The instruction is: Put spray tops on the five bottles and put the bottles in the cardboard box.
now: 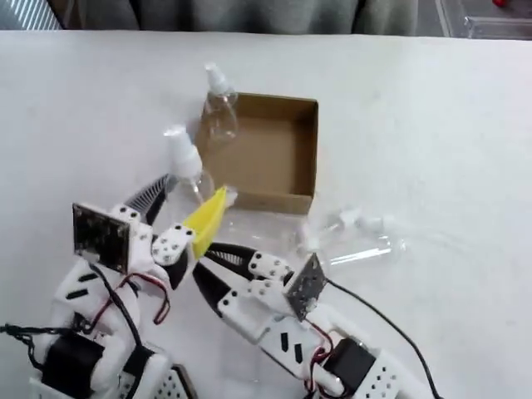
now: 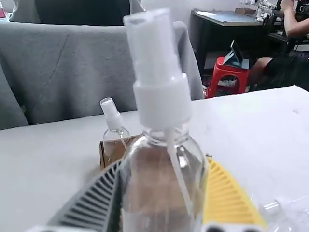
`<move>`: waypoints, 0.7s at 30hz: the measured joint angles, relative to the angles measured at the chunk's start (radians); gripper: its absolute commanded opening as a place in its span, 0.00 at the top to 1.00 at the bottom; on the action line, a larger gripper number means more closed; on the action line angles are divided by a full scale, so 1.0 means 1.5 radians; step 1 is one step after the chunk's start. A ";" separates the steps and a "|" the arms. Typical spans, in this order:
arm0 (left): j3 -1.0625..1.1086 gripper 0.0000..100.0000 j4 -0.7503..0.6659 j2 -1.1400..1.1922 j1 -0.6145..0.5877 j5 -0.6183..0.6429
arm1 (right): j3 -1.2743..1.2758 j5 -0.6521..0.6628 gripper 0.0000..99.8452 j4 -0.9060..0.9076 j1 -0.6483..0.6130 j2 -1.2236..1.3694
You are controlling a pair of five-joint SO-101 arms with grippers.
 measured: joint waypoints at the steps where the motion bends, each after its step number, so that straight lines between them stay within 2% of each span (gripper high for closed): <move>1: 0.001 0.96 0.000 -0.004 0.000 0.000 | 0.000 0.000 0.98 0.000 0.000 0.000; 17: 0.001 0.96 -0.001 -0.008 -0.001 0.000 | 0.000 0.000 0.98 0.001 0.036 0.000; 21: 0.012 0.96 -0.004 -0.008 -0.002 0.000 | -0.001 0.005 0.99 0.055 0.057 -0.001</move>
